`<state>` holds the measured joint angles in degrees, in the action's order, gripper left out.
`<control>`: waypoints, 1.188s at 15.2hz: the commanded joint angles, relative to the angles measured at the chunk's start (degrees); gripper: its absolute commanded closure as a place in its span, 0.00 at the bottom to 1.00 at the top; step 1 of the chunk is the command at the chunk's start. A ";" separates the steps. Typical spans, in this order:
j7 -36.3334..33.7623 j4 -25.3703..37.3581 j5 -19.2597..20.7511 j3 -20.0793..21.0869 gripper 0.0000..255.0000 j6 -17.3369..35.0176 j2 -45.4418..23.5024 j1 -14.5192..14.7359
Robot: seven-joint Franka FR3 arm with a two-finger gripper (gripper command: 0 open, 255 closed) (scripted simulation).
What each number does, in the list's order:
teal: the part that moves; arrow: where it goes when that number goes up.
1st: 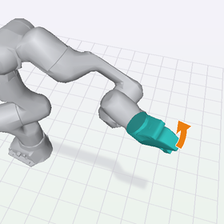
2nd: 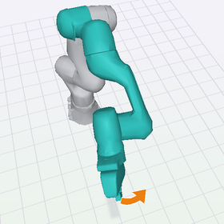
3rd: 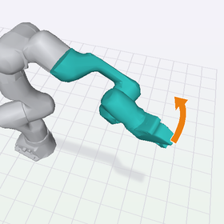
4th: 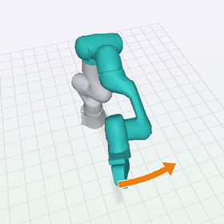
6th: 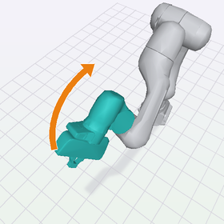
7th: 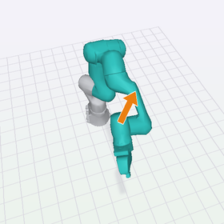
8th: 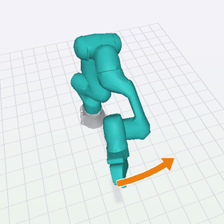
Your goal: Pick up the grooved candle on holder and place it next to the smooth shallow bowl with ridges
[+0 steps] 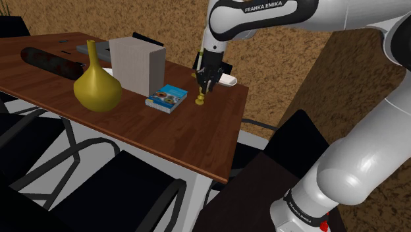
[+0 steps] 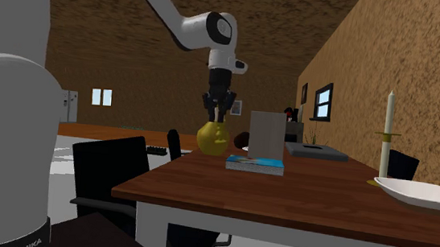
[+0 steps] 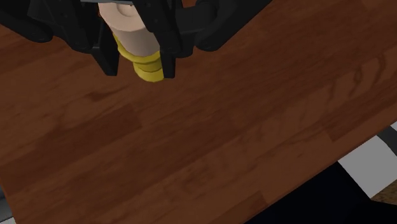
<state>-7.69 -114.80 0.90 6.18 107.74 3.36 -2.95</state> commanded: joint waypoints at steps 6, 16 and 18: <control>0.22 4.71 -0.09 -0.06 1.00 -5.44 0.71 -0.05; 4.08 9.88 0.39 -2.13 1.00 -9.23 -0.59 -1.89; 6.56 10.67 0.68 -3.46 1.00 -8.73 -1.83 -3.12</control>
<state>-2.39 -104.56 1.45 3.37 98.79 2.15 -5.47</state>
